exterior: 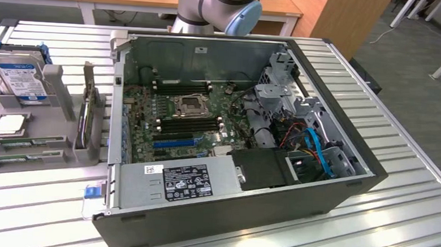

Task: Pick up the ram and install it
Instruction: 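Pick up the ram and move it above insertion slot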

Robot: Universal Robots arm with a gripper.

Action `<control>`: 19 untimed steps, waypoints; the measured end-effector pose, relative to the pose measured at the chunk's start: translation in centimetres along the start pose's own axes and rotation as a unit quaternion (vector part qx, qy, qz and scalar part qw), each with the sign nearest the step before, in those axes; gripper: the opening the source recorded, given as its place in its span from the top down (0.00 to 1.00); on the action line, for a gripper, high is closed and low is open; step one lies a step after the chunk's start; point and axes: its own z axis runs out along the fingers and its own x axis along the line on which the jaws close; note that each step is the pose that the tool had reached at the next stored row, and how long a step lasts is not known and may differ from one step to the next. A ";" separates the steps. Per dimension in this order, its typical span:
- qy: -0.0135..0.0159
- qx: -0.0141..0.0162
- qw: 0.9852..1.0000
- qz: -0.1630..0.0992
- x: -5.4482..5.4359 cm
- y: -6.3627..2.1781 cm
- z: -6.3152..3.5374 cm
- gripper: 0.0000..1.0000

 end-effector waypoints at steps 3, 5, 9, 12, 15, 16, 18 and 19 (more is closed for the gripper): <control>0.000 0.000 1.000 0.000 0.0 0.00 0.13 0.76; 0.000 0.000 1.000 0.000 0.0 -0.01 0.20 0.76; 0.000 0.000 1.000 0.000 0.0 -0.01 0.37 0.76; 0.000 0.000 1.000 0.000 0.0 -0.03 0.61 0.76; 0.000 0.000 1.000 0.000 0.0 -0.04 0.97 0.76; 0.000 0.000 1.000 0.000 0.0 -0.05 1.11 0.76; 0.001 0.000 1.000 0.000 0.0 -0.08 2.01 0.76; 0.002 0.000 1.000 0.000 0.1 -0.09 2.33 0.76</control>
